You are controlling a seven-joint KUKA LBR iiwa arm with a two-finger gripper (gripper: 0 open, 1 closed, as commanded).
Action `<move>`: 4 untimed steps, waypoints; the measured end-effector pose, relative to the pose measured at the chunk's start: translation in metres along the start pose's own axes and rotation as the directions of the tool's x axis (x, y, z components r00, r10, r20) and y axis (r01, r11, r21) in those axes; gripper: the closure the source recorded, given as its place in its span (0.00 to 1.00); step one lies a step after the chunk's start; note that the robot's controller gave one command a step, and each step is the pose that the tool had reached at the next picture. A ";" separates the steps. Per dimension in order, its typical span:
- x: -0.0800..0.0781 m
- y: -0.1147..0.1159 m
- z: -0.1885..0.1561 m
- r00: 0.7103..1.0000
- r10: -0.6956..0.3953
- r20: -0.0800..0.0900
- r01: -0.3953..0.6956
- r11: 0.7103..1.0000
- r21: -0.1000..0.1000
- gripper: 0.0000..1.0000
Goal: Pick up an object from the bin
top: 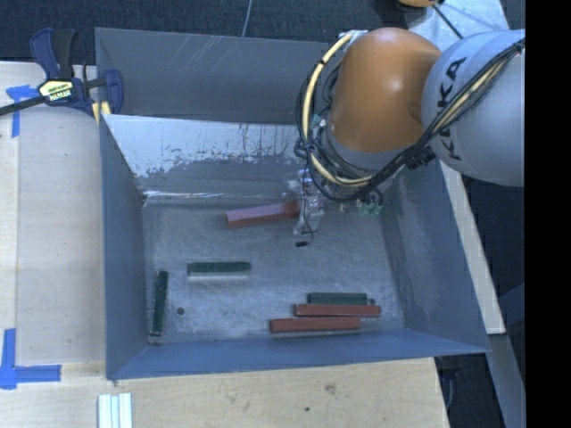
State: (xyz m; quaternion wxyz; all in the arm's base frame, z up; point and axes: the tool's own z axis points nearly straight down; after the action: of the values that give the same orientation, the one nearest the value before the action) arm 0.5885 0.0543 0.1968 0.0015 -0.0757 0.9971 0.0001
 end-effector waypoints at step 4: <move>0.076 0.015 -0.037 0.962 -0.273 -0.003 0.273 0.962 -0.002 0.00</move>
Offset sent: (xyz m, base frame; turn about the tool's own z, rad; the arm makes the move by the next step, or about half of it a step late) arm -0.0817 -0.0386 0.1397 -0.3378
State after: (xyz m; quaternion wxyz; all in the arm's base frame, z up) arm 0.5114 0.0577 0.2338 0.0000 -0.2123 0.9772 0.0007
